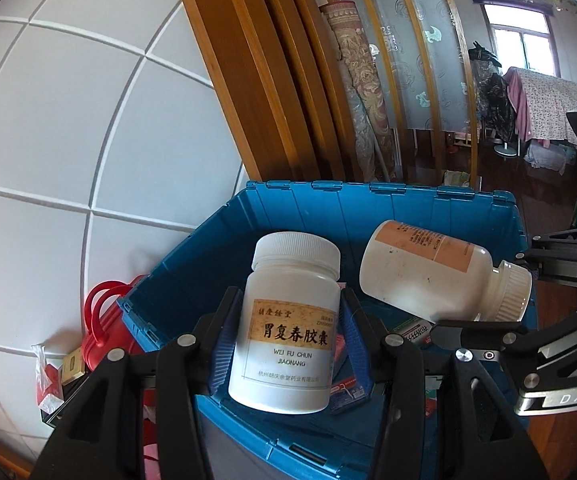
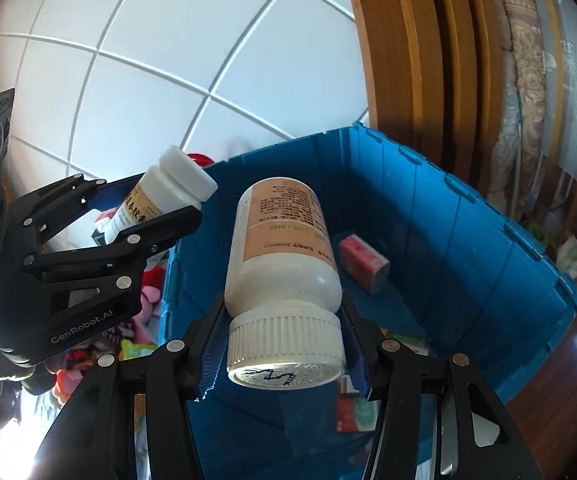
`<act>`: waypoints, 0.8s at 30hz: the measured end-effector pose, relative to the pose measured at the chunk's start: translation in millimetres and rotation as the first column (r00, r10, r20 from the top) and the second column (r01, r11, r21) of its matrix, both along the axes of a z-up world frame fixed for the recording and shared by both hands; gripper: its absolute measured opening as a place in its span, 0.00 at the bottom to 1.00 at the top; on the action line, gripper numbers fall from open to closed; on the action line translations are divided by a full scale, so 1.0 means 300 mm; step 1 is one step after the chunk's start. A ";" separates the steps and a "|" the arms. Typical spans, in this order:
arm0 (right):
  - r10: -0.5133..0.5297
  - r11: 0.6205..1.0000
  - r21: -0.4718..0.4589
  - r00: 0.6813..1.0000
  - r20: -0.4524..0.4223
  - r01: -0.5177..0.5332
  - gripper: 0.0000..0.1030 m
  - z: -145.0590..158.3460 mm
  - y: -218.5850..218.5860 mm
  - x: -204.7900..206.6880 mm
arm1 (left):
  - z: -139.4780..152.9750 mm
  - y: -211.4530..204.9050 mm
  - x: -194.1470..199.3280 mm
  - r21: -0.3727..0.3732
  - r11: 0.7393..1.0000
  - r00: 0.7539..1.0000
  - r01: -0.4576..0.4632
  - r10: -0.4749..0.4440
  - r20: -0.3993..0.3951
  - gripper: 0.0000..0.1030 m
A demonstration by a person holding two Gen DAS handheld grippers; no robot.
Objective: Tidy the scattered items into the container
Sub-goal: 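Open the left tool over the bin while the right tool drops the large bottle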
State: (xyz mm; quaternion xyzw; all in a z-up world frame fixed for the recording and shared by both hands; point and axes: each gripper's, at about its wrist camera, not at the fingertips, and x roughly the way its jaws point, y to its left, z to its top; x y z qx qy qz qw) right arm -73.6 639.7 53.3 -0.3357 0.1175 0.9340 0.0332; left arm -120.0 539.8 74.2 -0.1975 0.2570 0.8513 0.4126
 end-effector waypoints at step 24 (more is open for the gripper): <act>-0.079 0.996 0.052 0.997 0.015 0.078 0.98 -0.025 0.088 -0.017 | -0.004 0.018 -0.054 0.039 0.997 0.997 -0.066 0.065 0.048 0.98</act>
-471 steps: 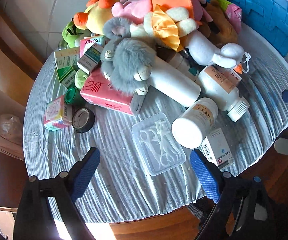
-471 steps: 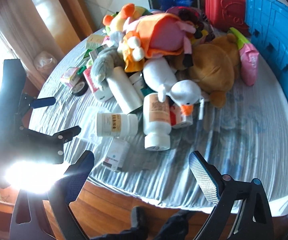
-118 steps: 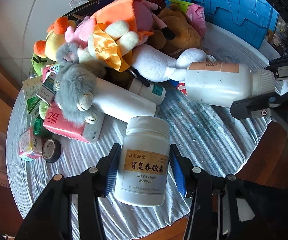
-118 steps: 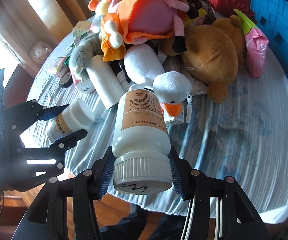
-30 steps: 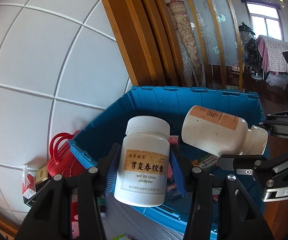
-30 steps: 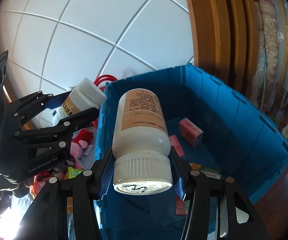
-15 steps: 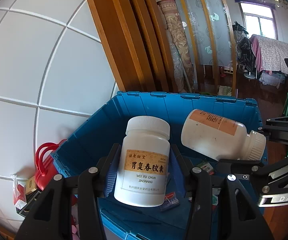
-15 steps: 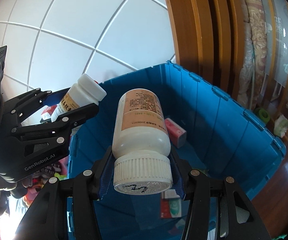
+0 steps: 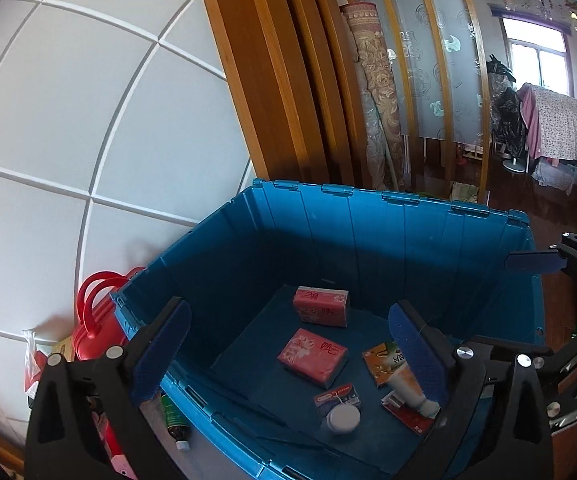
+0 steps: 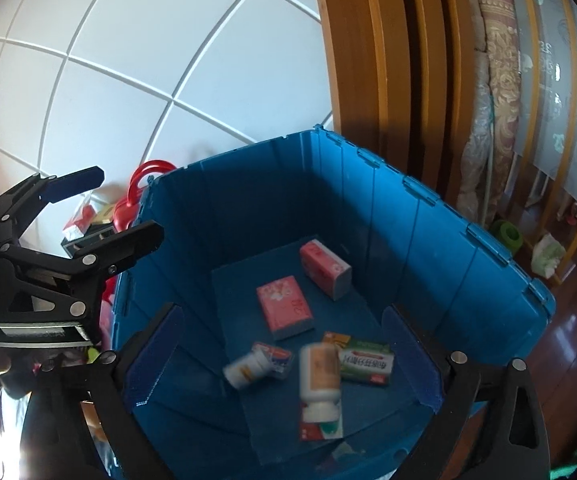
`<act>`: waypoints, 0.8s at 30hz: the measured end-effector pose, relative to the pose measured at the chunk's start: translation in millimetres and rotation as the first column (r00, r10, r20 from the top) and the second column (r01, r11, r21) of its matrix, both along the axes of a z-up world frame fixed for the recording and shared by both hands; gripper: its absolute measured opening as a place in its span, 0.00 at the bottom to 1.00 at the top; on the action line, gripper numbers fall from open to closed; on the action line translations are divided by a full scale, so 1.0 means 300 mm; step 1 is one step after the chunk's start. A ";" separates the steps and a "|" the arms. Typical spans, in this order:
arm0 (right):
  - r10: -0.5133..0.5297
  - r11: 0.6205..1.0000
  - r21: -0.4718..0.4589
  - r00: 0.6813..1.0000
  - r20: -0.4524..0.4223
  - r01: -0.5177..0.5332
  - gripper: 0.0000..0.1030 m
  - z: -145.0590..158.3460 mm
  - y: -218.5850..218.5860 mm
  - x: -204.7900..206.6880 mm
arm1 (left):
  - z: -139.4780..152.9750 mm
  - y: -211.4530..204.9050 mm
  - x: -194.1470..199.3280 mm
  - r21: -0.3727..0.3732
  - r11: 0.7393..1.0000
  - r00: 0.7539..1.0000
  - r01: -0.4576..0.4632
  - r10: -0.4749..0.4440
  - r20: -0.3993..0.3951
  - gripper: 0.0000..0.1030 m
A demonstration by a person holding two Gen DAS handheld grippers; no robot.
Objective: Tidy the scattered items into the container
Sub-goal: 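Open the left tool over the bin while the right tool drops the large bottle, then move both open tools back to the heap on the table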
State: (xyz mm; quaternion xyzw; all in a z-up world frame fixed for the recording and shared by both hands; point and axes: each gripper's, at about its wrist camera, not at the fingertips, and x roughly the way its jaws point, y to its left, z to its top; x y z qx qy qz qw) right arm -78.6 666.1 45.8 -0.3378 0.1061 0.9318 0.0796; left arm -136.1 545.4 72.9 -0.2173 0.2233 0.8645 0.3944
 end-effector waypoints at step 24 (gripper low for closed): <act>0.063 0.998 0.016 0.998 0.003 -0.063 0.98 0.002 -0.145 0.010 | -0.035 -0.221 0.029 0.006 0.997 0.997 -0.077 0.077 0.013 0.98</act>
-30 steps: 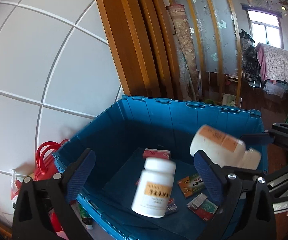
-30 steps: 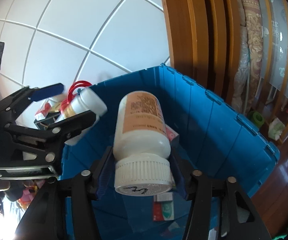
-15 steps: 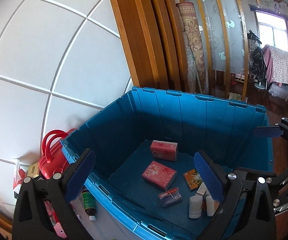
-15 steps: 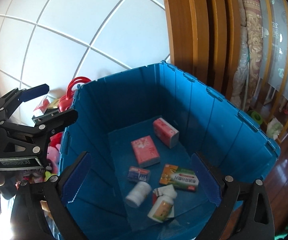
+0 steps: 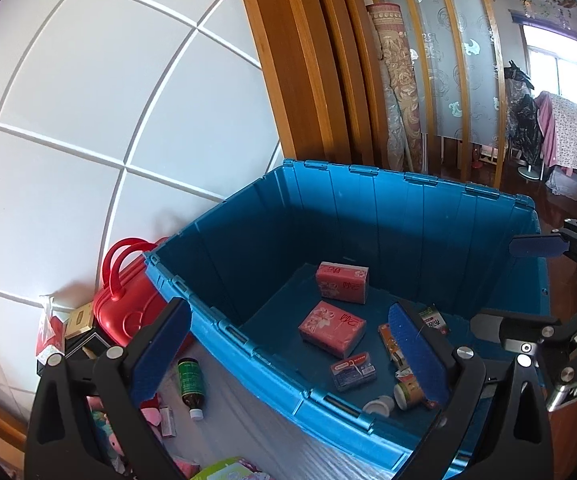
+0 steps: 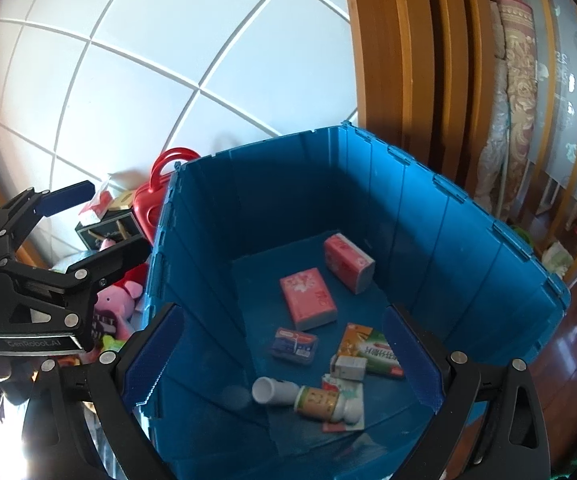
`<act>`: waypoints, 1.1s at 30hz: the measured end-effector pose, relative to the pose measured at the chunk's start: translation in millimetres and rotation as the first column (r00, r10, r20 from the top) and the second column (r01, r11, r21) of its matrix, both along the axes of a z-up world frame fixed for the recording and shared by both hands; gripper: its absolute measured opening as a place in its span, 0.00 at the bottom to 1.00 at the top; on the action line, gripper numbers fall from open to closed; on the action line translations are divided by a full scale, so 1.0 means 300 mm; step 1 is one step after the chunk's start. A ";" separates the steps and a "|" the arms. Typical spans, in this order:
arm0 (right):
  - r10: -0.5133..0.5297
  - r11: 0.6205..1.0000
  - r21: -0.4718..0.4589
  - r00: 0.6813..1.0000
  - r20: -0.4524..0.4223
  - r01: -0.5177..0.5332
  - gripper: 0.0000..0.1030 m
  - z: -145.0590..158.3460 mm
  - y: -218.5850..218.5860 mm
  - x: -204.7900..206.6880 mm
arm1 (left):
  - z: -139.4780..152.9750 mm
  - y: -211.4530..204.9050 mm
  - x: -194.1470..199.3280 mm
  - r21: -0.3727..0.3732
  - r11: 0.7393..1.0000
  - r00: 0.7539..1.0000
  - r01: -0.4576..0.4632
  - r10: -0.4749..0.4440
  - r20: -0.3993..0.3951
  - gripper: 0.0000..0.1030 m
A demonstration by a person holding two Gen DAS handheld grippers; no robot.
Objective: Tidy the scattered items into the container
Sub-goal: 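Move both open tools back to the heap on the table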
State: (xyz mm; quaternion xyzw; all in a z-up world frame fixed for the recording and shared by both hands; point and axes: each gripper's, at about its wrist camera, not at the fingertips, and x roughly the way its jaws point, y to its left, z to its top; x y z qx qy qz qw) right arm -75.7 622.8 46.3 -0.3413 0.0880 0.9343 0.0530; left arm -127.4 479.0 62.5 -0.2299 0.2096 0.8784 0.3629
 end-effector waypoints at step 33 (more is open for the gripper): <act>0.273 0.961 0.018 0.957 0.096 -0.276 0.98 -0.140 -1.021 0.049 | -0.343 -1.158 0.060 -0.079 0.951 0.936 -0.300 0.309 0.170 0.98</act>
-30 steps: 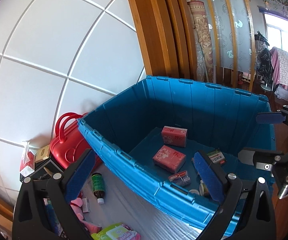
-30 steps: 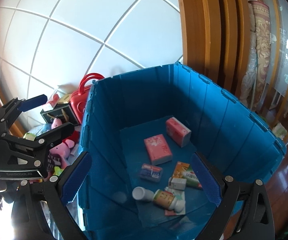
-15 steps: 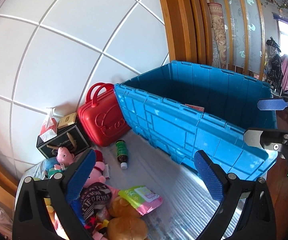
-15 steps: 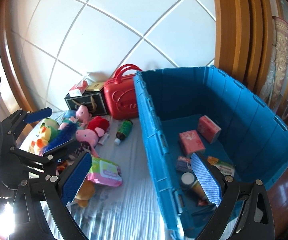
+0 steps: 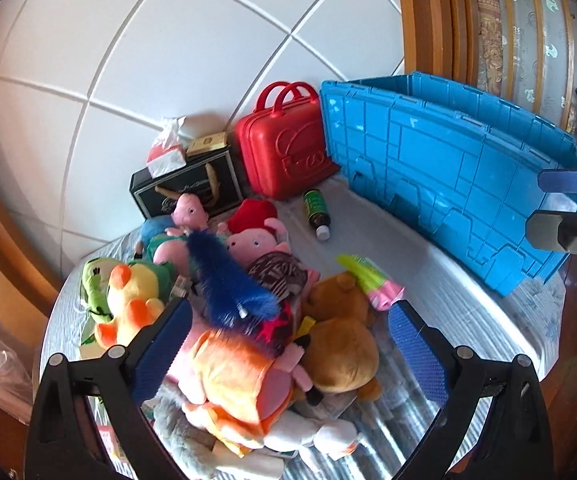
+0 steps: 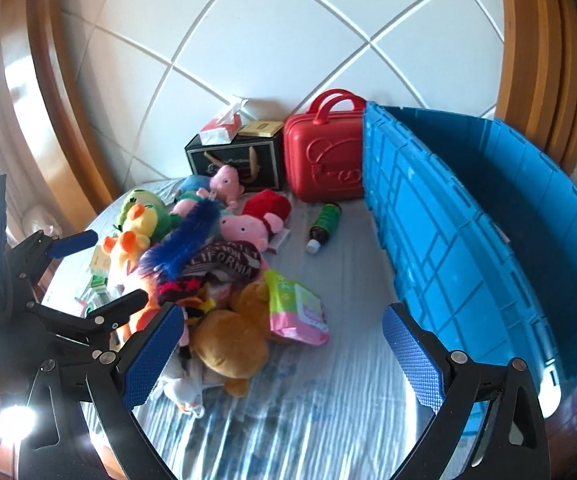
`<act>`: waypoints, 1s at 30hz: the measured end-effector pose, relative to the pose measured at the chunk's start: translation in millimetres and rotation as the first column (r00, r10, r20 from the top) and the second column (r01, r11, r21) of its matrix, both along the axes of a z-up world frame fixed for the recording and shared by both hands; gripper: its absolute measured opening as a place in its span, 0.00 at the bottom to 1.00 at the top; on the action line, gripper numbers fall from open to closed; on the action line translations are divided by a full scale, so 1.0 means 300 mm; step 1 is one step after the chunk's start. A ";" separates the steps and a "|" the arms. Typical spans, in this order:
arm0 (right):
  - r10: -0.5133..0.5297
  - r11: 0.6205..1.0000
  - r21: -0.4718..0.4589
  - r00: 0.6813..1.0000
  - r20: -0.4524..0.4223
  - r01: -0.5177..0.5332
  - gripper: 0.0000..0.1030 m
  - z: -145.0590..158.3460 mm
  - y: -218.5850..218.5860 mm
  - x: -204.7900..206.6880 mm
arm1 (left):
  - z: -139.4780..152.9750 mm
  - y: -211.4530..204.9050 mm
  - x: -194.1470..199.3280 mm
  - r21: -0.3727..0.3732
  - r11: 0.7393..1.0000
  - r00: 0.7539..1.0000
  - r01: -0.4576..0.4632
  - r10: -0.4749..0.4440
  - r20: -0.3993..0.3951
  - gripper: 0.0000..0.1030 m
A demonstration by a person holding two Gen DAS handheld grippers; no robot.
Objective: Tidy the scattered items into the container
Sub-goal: 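Move both open tools back to the heap on the table, then grasp the grey fluffy plush with the left tool while the right tool grasps the white plush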
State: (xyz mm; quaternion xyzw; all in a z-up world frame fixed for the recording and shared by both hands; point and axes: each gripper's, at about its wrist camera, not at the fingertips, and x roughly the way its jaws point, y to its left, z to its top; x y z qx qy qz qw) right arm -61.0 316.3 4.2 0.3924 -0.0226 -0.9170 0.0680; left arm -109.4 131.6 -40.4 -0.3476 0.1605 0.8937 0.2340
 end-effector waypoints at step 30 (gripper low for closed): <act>0.195 0.981 -0.037 0.952 0.236 -0.191 0.98 -0.517 -0.481 0.012 | -0.530 -0.471 -0.099 -0.174 0.972 0.958 -0.157 0.193 0.212 0.87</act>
